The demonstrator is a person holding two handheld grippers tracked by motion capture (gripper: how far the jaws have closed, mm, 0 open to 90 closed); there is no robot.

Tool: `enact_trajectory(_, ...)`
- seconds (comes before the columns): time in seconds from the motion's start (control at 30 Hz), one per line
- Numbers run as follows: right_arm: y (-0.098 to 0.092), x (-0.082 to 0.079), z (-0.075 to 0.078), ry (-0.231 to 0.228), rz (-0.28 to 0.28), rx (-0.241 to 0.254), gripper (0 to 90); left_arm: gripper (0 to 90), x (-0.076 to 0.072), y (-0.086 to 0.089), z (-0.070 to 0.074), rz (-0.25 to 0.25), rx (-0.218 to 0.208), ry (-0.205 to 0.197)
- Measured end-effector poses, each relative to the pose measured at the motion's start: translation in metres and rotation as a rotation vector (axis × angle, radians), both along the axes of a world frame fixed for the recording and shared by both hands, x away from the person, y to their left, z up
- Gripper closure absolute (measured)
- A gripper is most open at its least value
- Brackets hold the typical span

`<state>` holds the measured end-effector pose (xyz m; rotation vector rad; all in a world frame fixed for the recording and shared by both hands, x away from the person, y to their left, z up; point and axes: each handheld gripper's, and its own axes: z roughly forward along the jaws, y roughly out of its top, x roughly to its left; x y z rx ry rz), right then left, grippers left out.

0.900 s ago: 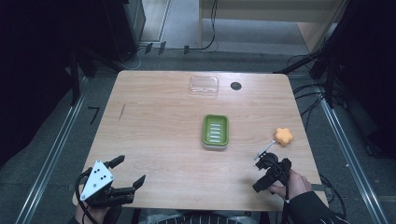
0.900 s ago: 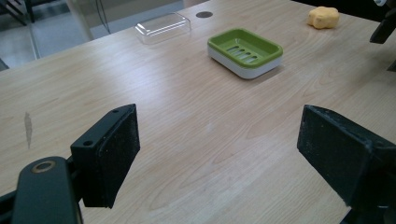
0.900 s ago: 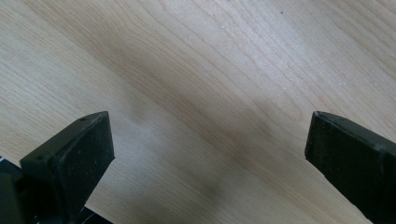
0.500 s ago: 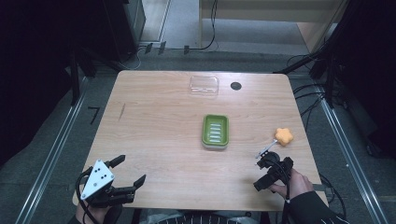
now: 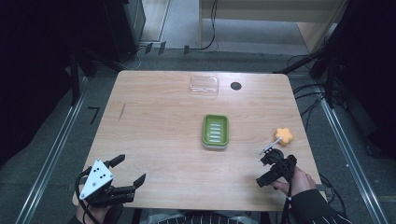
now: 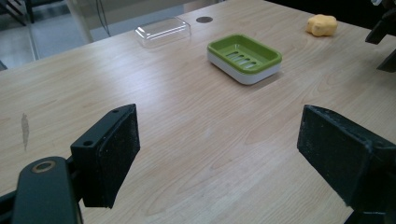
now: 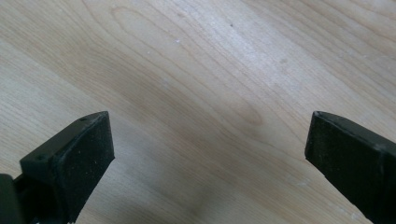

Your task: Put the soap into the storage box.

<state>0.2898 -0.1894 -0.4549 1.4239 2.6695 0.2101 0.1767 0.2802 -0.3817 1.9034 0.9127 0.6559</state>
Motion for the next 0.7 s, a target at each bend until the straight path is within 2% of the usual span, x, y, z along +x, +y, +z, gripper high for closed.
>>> enact_trajectory(0.07, -0.001, 0.000, 0.001, 0.000, -0.002, -0.001, 1.3, 13.6, 0.000, 0.001, 0.000, -0.004, 0.004, 0.003)
enact_trajectory(0.1, 0.000, 0.000, 0.003, -0.015, -0.010, 0.000, 1.3, 13.6, 0.000, 0.004, 0.000, 0.003, -0.017, -0.004)
enact_trajectory(0.17, -0.001, 0.000, 0.004, -0.024, -0.008, -0.003, 1.3, 13.6, -0.001, 0.005, 0.000, 0.005, -0.030, -0.008)
enact_trajectory(0.33, -0.005, 0.002, 0.005, -0.035, -0.023, 0.005, 1.3, 13.6, -0.003, 0.008, 0.000, 0.013, -0.048, -0.022)
enact_trajectory(0.7, -0.012, 0.005, 0.007, -0.057, -0.048, 0.016, 1.3, 13.5, -0.004, 0.008, 0.000, 0.017, -0.049, -0.023)
